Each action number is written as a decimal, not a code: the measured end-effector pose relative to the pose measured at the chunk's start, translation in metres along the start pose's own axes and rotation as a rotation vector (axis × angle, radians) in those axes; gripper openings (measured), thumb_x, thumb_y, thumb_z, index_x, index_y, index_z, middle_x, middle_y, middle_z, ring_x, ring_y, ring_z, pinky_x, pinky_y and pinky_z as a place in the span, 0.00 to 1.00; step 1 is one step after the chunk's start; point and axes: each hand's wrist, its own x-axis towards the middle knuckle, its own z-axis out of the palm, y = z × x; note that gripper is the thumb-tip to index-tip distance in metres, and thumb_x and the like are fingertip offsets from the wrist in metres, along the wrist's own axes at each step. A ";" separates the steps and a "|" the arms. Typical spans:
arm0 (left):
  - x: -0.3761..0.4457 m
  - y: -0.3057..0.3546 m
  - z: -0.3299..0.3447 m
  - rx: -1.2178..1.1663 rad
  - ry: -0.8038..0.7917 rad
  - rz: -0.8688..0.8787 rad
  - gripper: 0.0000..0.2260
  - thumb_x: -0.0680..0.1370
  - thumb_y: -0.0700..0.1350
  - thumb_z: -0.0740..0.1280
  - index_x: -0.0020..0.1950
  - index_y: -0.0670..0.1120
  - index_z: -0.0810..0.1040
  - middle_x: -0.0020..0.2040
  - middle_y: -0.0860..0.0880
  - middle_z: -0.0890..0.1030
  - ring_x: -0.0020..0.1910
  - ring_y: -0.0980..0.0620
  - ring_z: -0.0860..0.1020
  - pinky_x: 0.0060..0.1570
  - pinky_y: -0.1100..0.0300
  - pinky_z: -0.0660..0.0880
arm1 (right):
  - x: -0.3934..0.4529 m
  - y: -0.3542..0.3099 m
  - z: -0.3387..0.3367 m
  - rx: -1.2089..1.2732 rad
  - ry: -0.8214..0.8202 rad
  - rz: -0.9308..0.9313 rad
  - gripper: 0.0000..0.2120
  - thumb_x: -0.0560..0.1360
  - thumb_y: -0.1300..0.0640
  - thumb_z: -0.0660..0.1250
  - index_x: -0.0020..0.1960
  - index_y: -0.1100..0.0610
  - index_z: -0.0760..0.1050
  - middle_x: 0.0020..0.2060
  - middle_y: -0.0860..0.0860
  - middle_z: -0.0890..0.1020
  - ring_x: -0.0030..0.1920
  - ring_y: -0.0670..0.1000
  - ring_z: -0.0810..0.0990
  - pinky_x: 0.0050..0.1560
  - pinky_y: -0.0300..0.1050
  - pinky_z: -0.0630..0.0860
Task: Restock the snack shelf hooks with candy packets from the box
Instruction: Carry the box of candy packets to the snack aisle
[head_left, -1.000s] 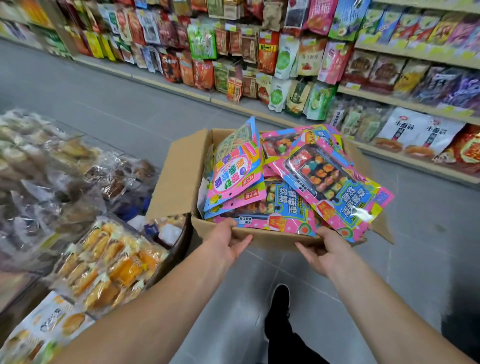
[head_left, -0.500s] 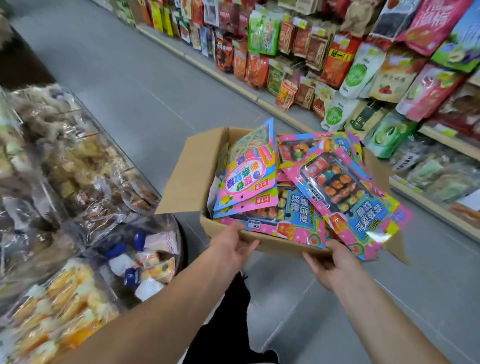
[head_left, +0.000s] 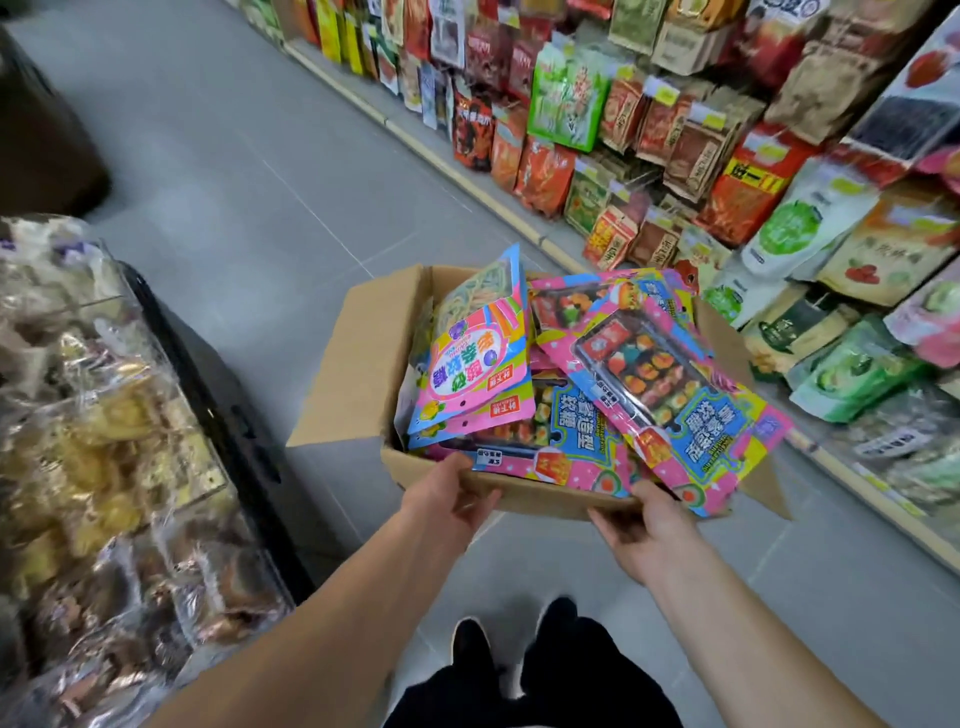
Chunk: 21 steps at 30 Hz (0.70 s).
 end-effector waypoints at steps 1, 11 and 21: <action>0.011 0.019 0.016 -0.016 -0.001 -0.001 0.14 0.74 0.39 0.71 0.57 0.38 0.72 0.51 0.39 0.81 0.49 0.40 0.83 0.27 0.51 0.81 | 0.012 -0.015 0.022 -0.016 -0.010 0.012 0.04 0.79 0.62 0.63 0.45 0.59 0.71 0.53 0.59 0.79 0.59 0.58 0.79 0.57 0.57 0.77; 0.089 0.170 0.152 -0.157 0.050 0.018 0.13 0.75 0.38 0.69 0.58 0.38 0.72 0.43 0.40 0.79 0.40 0.42 0.80 0.23 0.53 0.79 | 0.111 -0.141 0.220 -0.200 -0.057 0.072 0.05 0.79 0.61 0.65 0.47 0.60 0.70 0.54 0.61 0.79 0.51 0.58 0.80 0.58 0.57 0.77; 0.150 0.334 0.201 -0.269 0.103 0.029 0.14 0.76 0.39 0.68 0.60 0.37 0.71 0.43 0.38 0.79 0.37 0.41 0.80 0.25 0.50 0.78 | 0.162 -0.182 0.413 -0.318 -0.087 0.089 0.13 0.79 0.62 0.64 0.62 0.60 0.71 0.53 0.61 0.77 0.64 0.60 0.76 0.58 0.57 0.76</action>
